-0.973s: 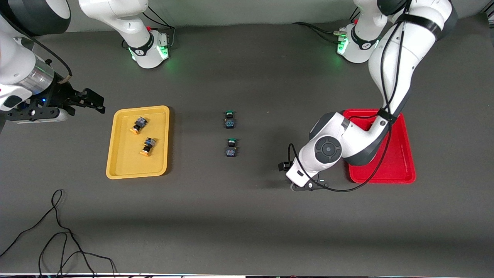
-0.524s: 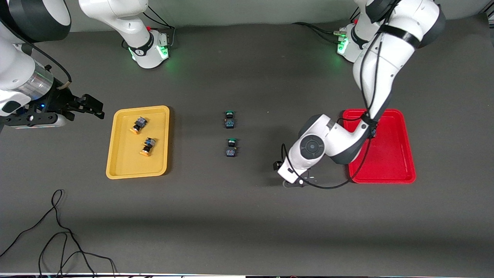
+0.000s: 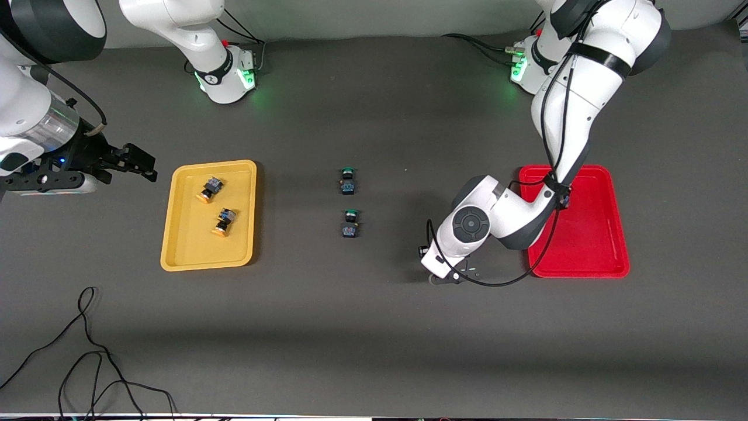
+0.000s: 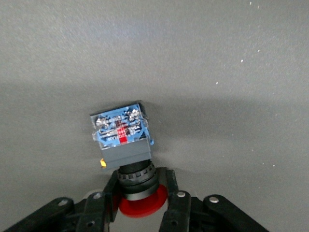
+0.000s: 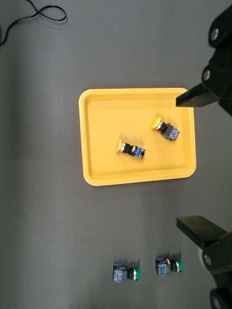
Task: Place red and yellow buttons in trays
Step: 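Reach the left gripper to the second red button and grasp it, then carry the red button into the red tray and release it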
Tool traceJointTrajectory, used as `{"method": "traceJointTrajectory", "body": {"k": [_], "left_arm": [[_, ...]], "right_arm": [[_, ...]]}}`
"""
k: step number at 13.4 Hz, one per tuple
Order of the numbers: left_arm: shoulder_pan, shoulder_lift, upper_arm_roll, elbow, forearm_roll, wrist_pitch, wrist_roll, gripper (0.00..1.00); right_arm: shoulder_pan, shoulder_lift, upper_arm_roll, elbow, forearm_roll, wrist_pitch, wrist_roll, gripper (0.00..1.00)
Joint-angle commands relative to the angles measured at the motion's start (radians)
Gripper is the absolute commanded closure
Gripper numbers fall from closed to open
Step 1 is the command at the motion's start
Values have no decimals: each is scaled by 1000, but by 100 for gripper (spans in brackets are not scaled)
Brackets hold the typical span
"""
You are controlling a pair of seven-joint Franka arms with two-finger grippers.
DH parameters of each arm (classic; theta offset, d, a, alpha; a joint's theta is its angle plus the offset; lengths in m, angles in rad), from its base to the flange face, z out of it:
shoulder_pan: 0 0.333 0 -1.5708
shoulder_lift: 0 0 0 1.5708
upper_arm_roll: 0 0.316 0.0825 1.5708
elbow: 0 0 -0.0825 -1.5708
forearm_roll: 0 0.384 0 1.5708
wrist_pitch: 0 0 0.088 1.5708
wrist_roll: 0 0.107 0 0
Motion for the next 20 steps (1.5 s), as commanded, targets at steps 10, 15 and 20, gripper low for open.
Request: {"method": "traceJointTrajectory", "body": {"k": [10,15,20], "left_arm": [[210,-597,-2,-18,-119,-689,347,100],[448,-894,13,-479,-185,-431,643,100],[547,-859,24,-778,-208,-6,737,100]], "right_arm": [[2,17,5,39,-11,-14,48,0],[2,17,5,39,-9,-14,51,0],[2,15,5,35,-9,-14,49,0]]}}
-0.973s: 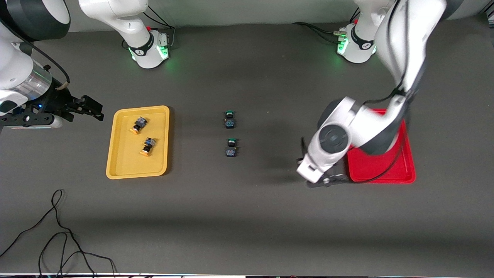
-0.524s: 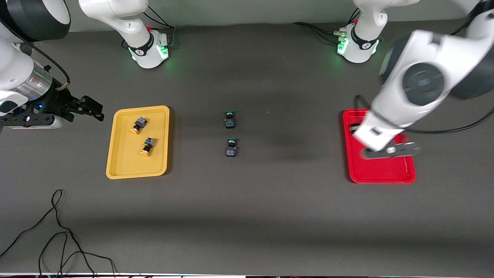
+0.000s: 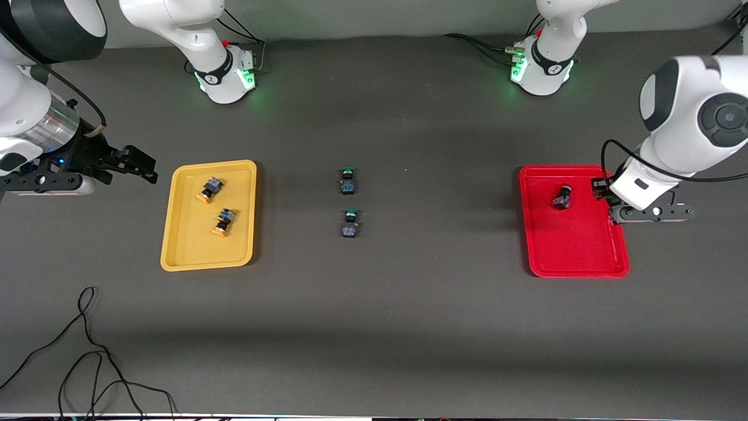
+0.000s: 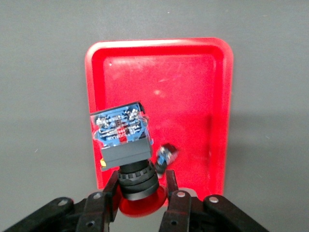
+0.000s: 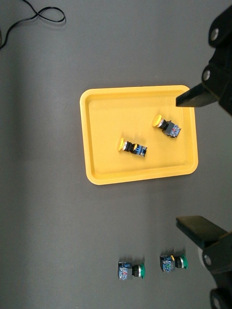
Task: Place red and yellow buttons in trays
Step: 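Carry the red button into the red tray and release it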
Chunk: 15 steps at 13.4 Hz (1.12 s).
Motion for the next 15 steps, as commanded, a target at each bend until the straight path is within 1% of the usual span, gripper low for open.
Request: {"method": "traceJointTrajectory", "body": {"k": [1,3,5,7,9,10,11,12,13,14,15], "left_arm": [[31,21,-5,-163,-12,226,32,100],[69,113,-4,-171,-8,319,99,100],[112,197,-1,-171,43,419,108,100],[132,265,1,-169,93,476,108,100],[157,311,2,-169,99,531,112,100],[157,314,4,-168,99,532,112,85],[157,311,4,-168,99,530,112,64],[157,308,4,-165,99,524,113,5],[157,304,4,-163,99,516,116,0],[152,293,2,-162,99,510,116,0],[144,275,-1,-152,99,477,115,0]], "right_arm": [[1,9,2,21,-9,-12,25,0],[1,9,2,21,-9,-12,25,0],[1,9,2,21,-9,-12,25,0],[1,9,2,21,-9,-12,25,0],[1,9,1,21,-9,-12,27,0],[1,9,1,21,-9,-12,27,0],[1,9,2,21,-9,-12,27,0],[1,9,2,21,-9,-12,27,0],[1,9,2,21,-9,-12,27,0],[1,9,2,21,-9,-12,27,0],[1,9,2,20,-9,-12,27,0]]}}
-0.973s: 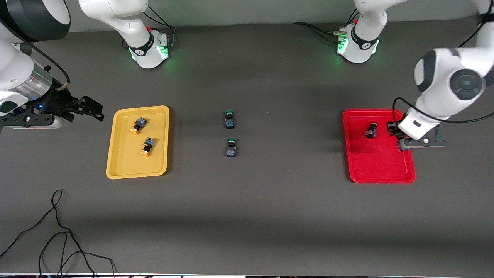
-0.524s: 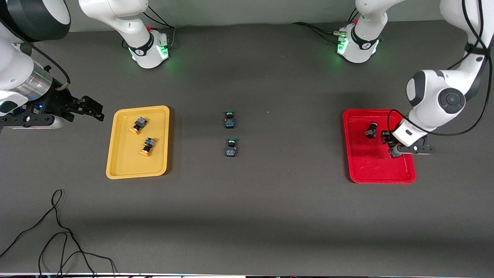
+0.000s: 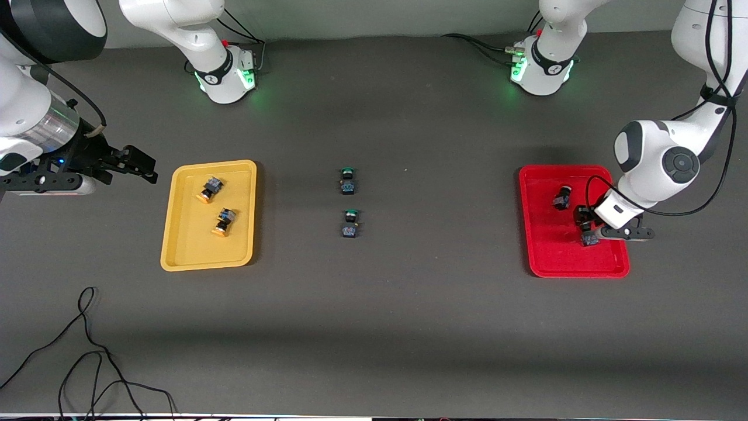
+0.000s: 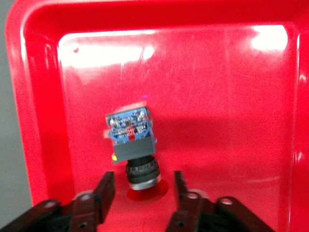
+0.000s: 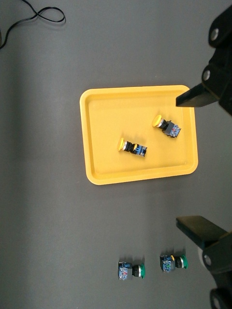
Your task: Place red and yellow buttons in trays
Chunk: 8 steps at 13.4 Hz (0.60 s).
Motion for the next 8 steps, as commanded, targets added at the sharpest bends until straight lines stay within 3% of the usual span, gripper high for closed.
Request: {"method": "traceJointTrajectory", "body": {"k": [1,5,8], "left_arm": [[-18,-73,-13,40,7,-119,11,0],[-53,-131,-36,311,-5,-534,5,0],[-55,-130,-82,515,-8,-745,-3,0]], "right_arm": [[1,9,1,20,-9,-12,26,0],[1,9,1,20,-9,-12,26,0],[1,9,1,20,-9,-12,26,0]]}}
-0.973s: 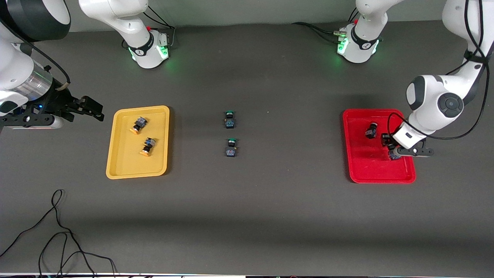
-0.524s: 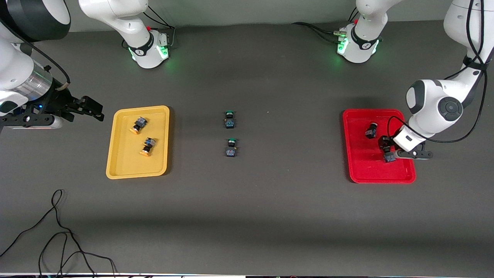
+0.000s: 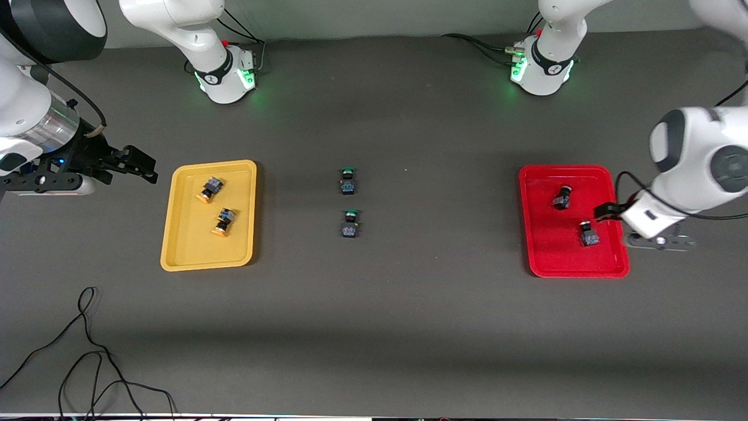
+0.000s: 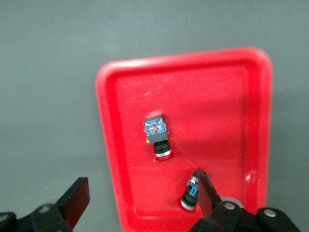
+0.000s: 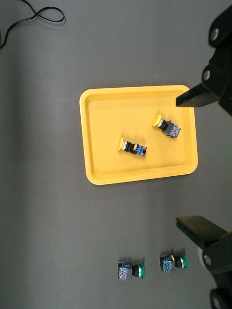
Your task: Place red and yellow buttons in trays
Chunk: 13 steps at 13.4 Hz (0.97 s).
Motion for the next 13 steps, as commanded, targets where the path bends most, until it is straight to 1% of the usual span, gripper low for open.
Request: {"method": "traceJointTrajectory", "body": {"k": [1,3,5,8,12,13], "left_arm": [[-13,13,-23,174,-7,-180,-4,0],[-14,13,-42,267,-17,-282,-3,0],[-20,15,-42,352,-17,-366,-3,0],[-19,16,-40,432,-15,-428,16,0],[-19,7,-48,458,-20,-465,-3,0],[-34,-2,-49,458,-20,-472,-3,0]], "right_arm": [[2,9,1,20,-9,-12,25,0],[2,10,1,20,-9,-12,25,0],[2,10,1,18,-9,-12,25,0],[2,10,1,18,-9,-12,25,0],[2,10,1,20,-9,-12,25,0],[2,12,1,20,-9,-12,25,0]]}}
